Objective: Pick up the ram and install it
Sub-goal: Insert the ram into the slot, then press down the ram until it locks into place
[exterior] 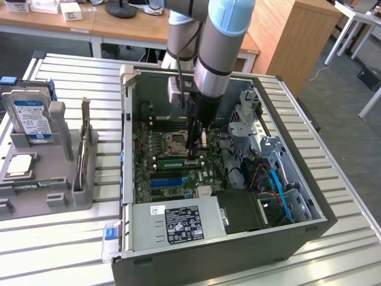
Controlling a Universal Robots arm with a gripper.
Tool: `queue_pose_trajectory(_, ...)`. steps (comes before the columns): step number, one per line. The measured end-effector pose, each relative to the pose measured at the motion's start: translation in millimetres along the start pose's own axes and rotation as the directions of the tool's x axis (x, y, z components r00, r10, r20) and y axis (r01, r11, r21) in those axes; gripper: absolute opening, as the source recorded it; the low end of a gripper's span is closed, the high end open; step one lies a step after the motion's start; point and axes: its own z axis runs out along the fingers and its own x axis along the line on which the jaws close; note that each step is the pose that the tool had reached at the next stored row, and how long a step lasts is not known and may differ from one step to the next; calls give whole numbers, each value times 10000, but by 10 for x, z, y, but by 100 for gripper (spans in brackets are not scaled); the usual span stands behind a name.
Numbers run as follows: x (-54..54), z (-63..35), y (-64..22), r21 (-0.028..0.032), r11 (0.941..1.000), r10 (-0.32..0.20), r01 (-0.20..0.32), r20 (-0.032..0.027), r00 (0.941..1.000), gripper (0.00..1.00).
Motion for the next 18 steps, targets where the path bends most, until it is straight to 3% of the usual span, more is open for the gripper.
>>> queue_pose_trajectory(3,-2,-52,2,0,10000,0,0,-1,10000,37)
queue_pose_trajectory(18,-3,-88,4,0,10000,1,-1,-1,10000,37)
